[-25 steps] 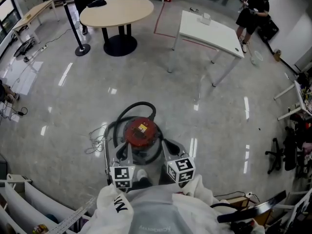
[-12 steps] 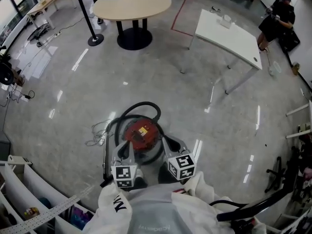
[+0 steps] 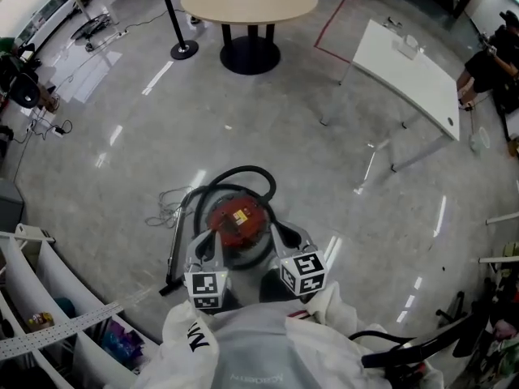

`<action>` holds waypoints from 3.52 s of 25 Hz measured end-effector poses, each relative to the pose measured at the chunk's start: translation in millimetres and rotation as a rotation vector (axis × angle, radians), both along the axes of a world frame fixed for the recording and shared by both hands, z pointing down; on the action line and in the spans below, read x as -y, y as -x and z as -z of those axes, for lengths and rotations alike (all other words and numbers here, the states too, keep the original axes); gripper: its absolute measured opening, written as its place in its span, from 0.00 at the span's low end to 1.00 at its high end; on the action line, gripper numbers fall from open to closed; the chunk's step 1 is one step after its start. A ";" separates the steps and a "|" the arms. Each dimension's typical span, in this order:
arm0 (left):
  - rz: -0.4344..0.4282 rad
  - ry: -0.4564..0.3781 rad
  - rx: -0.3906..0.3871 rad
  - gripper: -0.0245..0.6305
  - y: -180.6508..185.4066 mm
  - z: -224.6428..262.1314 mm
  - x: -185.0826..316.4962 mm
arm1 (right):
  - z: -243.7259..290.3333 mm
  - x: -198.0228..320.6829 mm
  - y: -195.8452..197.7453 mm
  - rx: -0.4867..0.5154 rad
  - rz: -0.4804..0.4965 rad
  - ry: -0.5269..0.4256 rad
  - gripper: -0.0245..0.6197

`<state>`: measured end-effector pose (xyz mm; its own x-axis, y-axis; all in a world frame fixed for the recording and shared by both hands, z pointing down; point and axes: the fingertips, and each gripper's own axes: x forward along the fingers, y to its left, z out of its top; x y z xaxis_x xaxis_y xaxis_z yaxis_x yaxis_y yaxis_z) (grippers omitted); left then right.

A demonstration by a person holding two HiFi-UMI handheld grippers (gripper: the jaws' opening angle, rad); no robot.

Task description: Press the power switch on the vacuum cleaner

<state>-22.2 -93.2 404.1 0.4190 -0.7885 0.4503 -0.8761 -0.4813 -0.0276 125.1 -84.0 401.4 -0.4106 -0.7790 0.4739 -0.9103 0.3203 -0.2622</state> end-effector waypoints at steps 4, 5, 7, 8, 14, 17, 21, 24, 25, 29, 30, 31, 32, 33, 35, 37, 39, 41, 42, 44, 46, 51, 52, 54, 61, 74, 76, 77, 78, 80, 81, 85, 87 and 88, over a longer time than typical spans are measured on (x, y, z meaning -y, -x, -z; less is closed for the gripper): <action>0.054 0.005 0.011 0.04 -3.2 1.4 -2.7 | -0.8 6.7 -6.0 0.007 0.052 0.008 0.04; 0.069 0.006 0.013 0.04 -2.3 1.4 -3.7 | -1.9 8.3 -6.3 0.009 0.064 0.010 0.04; 0.102 0.011 0.019 0.04 1.4 -0.1 -5.8 | -4.6 10.8 -5.9 0.012 0.090 0.016 0.04; 0.118 0.014 0.021 0.04 3.7 -1.7 -6.9 | -6.2 11.7 -5.3 0.013 0.102 0.018 0.04; 0.182 0.038 0.022 0.04 10.0 -15.2 -11.7 | -20.0 15.0 -11.6 -0.003 0.142 0.046 0.04; 0.183 0.050 0.019 0.04 9.4 -24.0 -11.6 | -28.6 18.6 -18.0 -0.015 0.131 0.059 0.04; 0.175 0.066 0.020 0.04 13.8 -38.6 -2.9 | -38.1 24.9 -15.6 -0.018 0.115 0.066 0.04; 0.176 0.081 0.015 0.04 14.7 -49.9 3.1 | -45.5 27.0 -12.6 -0.025 0.111 0.076 0.04; 0.173 0.086 0.013 0.04 14.2 -53.4 4.4 | -47.9 27.3 -11.6 -0.026 0.110 0.080 0.04; 0.148 0.101 0.015 0.04 9.4 -66.1 10.4 | -57.9 29.6 -10.1 -0.031 0.091 0.093 0.04; 0.143 0.104 0.015 0.04 9.4 -69.9 12.4 | -62.3 30.4 -9.3 -0.034 0.086 0.097 0.04; 0.141 0.108 0.016 0.04 10.0 -74.3 13.9 | -67.7 30.8 -8.2 -0.037 0.083 0.102 0.04; 0.141 0.114 0.016 0.04 10.9 -79.2 14.6 | -73.5 30.5 -7.2 -0.041 0.081 0.109 0.04; 0.140 0.121 0.016 0.04 11.8 -84.2 14.3 | -79.1 29.3 -6.4 -0.043 0.077 0.117 0.04; 0.134 0.138 0.017 0.04 13.5 -93.0 12.4 | -88.5 26.1 -5.0 -0.045 0.067 0.131 0.04; 0.126 0.149 0.017 0.04 14.8 -100.9 12.0 | -97.1 24.6 -3.9 -0.045 0.053 0.141 0.04; 0.127 0.151 0.016 0.04 16.2 -109.0 13.7 | -106.8 24.7 -2.5 -0.050 0.046 0.150 0.04; 0.133 0.152 0.013 0.04 19.2 -117.6 15.9 | -116.3 24.4 1.1 -0.056 0.046 0.156 0.04; 0.137 0.154 0.011 0.04 20.7 -122.3 17.0 | -121.4 24.0 3.1 -0.060 0.047 0.159 0.04; 0.143 0.163 0.008 0.04 22.0 -132.1 18.1 | -133.6 21.9 6.5 -0.067 0.051 0.175 0.04; 0.148 0.178 0.003 0.04 20.6 -142.3 16.6 | -146.6 17.7 9.5 -0.070 0.055 0.198 0.04; 0.134 0.207 -0.013 0.04 6.5 -169.7 15.7 | -177.8 16.2 14.1 -0.074 0.057 0.232 0.04; 0.128 0.213 -0.018 0.04 2.6 -174.3 14.4 | -183.3 16.0 14.5 -0.076 0.057 0.238 0.04; 0.118 0.222 -0.023 0.04 -3.5 -182.2 13.1 | -192.0 17.8 15.5 -0.079 0.059 0.242 0.04; 0.115 0.258 -0.030 0.04 -12.2 -210.6 10.7 | -223.2 23.7 18.0 -0.102 0.084 0.259 0.04; 0.139 0.305 -0.016 0.04 -7.4 -262.6 21.9 | -269.1 35.7 31.4 -0.094 0.118 0.286 0.04; 0.136 0.307 -0.015 0.04 -7.6 -268.6 26.1 | -274.1 39.5 30.9 -0.094 0.113 0.288 0.04; 0.136 0.310 -0.016 0.04 -7.3 -271.4 27.5 | -276.6 40.7 30.4 -0.095 0.111 0.290 0.04; 0.137 0.313 -0.016 0.04 -7.1 -274.0 28.4 | -279.3 41.4 29.9 -0.096 0.109 0.293 0.04; 0.138 0.318 -0.017 0.04 -6.5 -279.6 29.9 | -285.8 42.3 29.3 -0.100 0.108 0.300 0.04; 0.139 0.320 -0.017 0.04 -6.1 -282.5 30.7 | -289.6 42.7 29.4 -0.102 0.109 0.303 0.04; 0.150 0.330 -0.022 0.04 -5.5 -291.8 31.9 | -305.1 40.9 29.6 -0.111 0.117 0.319 0.04; 0.159 0.337 -0.027 0.04 -4.6 -295.7 31.8 | -312.9 40.1 30.5 -0.114 0.119 0.327 0.04; 0.163 0.339 -0.029 0.04 -4.1 -297.5 31.8 | -317.0 40.1 31.1 -0.114 0.120 0.331 0.04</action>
<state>-18.0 -125.0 701.6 0.3171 -0.6540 0.6868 -0.9399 -0.3133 0.1357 94.0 -124.1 718.4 -0.4195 -0.5256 0.7401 -0.9009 0.3409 -0.2685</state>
